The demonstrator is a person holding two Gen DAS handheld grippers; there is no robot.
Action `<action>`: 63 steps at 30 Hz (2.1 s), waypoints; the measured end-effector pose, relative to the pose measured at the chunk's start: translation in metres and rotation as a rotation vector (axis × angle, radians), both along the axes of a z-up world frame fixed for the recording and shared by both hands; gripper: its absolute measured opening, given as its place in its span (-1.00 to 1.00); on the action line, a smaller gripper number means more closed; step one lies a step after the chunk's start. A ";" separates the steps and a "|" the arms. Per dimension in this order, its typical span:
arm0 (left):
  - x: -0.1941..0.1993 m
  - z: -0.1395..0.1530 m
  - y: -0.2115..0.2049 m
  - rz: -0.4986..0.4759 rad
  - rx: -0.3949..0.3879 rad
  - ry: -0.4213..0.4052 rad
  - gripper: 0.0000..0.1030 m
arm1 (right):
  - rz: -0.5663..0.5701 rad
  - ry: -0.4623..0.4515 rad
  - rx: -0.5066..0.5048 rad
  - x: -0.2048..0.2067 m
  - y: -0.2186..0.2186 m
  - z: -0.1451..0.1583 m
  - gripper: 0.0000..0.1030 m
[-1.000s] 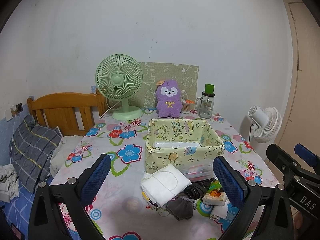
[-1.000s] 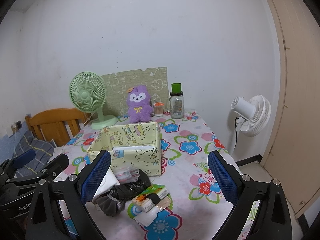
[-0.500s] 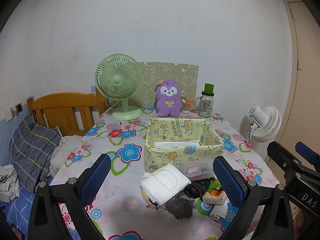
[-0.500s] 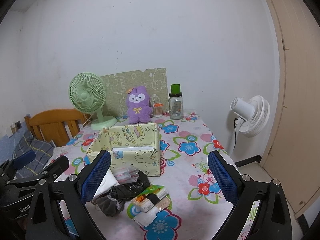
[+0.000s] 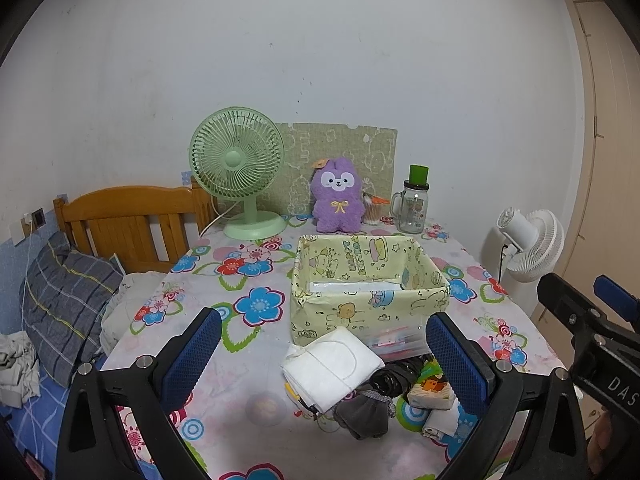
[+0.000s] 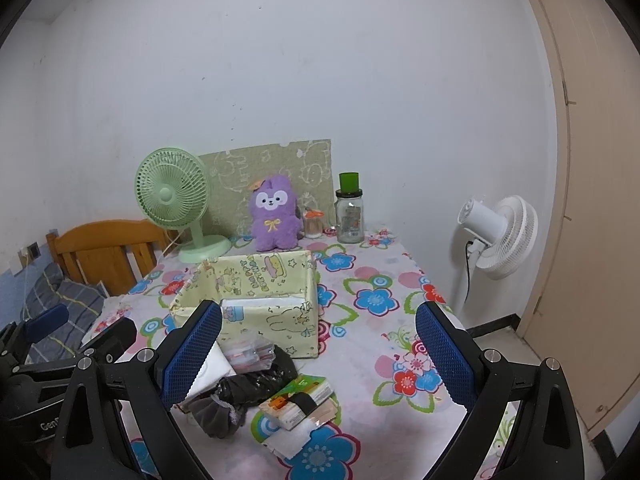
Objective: Organize soft objects
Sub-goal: 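Grasp the white folded cloth with the left tool while the right tool grasps the clear plastic bag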
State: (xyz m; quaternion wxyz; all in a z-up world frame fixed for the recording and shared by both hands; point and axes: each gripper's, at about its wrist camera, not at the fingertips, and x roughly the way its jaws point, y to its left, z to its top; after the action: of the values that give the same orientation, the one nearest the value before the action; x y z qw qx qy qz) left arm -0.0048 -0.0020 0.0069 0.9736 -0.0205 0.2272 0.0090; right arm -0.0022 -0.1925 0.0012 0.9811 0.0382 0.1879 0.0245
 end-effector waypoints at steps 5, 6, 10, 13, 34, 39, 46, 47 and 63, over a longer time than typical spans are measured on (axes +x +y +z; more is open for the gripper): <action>0.008 -0.009 -0.003 -0.010 0.017 0.026 0.99 | 0.007 0.011 0.002 0.007 0.002 -0.003 0.92; 0.010 -0.011 -0.005 -0.015 0.019 0.032 0.99 | 0.009 0.015 0.002 0.008 0.003 -0.005 0.92; 0.018 -0.020 -0.006 -0.027 0.019 0.057 0.99 | 0.019 0.041 0.000 0.019 0.006 -0.013 0.92; 0.026 -0.026 -0.006 -0.035 0.017 0.078 0.99 | 0.021 0.062 -0.005 0.027 0.009 -0.020 0.92; 0.083 -0.078 -0.008 -0.087 0.010 0.243 0.99 | 0.093 0.202 -0.018 0.086 0.036 -0.070 0.91; 0.095 -0.090 -0.006 -0.079 0.016 0.284 0.99 | 0.112 0.236 -0.017 0.098 0.043 -0.081 0.89; 0.103 -0.100 -0.005 -0.110 0.005 0.311 0.99 | 0.142 0.282 -0.026 0.112 0.055 -0.097 0.82; 0.104 -0.100 -0.004 -0.114 0.004 0.313 0.99 | 0.146 0.288 -0.027 0.114 0.057 -0.099 0.78; 0.108 -0.111 -0.008 -0.135 0.035 0.333 0.77 | 0.206 0.340 -0.031 0.125 0.073 -0.114 -0.21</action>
State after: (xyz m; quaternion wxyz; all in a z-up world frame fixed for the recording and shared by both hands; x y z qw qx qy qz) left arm 0.1034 -0.0098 -0.1040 0.9212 0.0137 0.3857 -0.0492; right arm 0.1229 -0.1193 -0.1129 0.9280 0.0074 0.3542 0.1151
